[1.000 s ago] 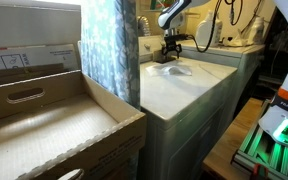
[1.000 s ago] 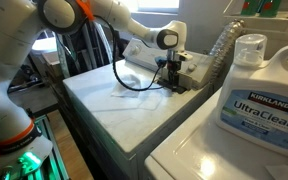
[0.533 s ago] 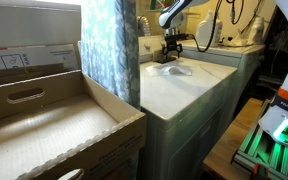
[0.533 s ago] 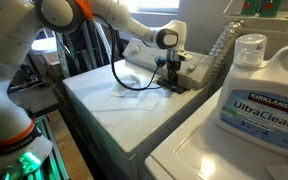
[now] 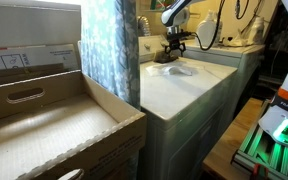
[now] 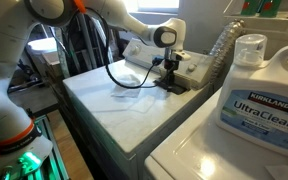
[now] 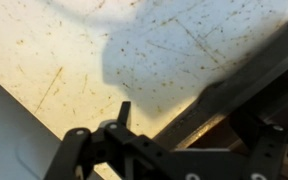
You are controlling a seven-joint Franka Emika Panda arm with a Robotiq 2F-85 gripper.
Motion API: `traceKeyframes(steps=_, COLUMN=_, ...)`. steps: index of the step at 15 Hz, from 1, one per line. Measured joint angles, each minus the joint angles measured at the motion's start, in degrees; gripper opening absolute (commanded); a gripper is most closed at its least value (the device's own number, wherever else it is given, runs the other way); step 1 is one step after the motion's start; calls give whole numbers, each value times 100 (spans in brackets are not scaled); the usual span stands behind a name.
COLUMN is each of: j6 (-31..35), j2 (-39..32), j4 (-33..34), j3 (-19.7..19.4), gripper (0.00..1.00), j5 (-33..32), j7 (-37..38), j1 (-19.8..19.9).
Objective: Lift up the cream cover on the top right corner of the dryer and pull out the gray object from inside the compartment
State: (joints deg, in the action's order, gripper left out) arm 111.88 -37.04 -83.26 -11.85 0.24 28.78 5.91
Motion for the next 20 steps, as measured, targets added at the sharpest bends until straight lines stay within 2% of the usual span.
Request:
traceKeyframes(steps=12, j6=12, j2=755, j4=-920, j3=-71, gripper=100, j5=21, j7=379, j1=9)
traceKeyframes(steps=17, j6=-1161, j2=1663, j4=-1771, j3=-287, gripper=100, j5=-111, j7=160, j1=106)
traceKeyframes(steps=20, j6=-1250, j2=2067, j4=-2148, j3=-346, gripper=100, j5=-170, j7=105, j1=192)
